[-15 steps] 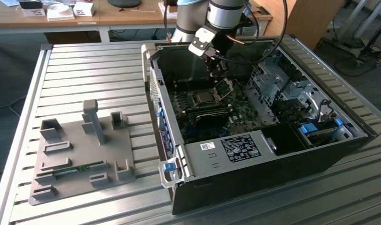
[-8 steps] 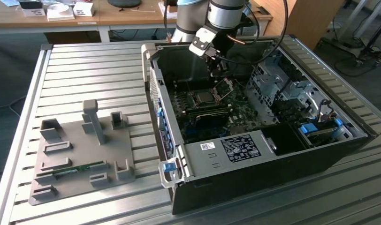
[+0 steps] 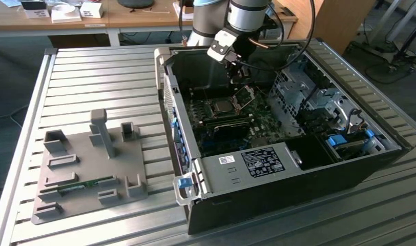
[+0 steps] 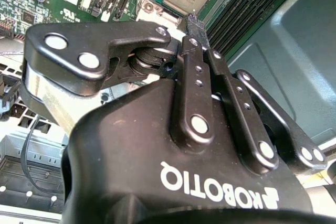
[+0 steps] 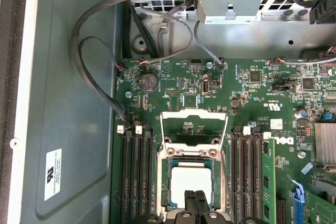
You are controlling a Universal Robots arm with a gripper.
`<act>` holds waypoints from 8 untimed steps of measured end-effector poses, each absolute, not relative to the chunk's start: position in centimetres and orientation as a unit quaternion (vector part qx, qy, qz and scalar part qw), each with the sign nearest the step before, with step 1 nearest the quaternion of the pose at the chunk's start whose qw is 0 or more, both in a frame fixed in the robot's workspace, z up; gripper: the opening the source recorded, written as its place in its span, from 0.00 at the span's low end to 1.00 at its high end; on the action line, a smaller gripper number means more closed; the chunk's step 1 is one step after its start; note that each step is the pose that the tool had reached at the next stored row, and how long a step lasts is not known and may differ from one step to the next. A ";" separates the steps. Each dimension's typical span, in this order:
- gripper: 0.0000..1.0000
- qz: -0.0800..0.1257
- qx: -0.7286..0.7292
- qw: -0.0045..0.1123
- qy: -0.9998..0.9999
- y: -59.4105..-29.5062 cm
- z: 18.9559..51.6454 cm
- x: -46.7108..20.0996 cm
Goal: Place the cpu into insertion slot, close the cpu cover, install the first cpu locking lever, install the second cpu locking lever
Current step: 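Close the cpu cover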
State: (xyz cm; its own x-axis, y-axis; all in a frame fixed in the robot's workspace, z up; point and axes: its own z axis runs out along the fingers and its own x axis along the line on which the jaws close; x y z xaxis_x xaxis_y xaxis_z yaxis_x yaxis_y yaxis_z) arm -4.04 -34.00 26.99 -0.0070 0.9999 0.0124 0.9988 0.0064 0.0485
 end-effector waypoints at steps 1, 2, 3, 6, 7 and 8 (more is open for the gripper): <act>0.11 0.022 0.705 0.013 0.709 -34.0 27.0 -4.0; 0.11 0.022 0.705 0.013 0.709 -34.0 27.0 -4.0; 0.11 0.022 0.705 0.013 0.709 -34.0 27.0 -4.0; 0.11 0.022 0.705 0.013 0.709 -34.0 27.0 -3.9; 0.11 0.022 0.705 0.013 0.709 -34.0 27.0 -3.9; 0.11 0.022 0.705 0.013 0.709 -34.0 27.0 -3.8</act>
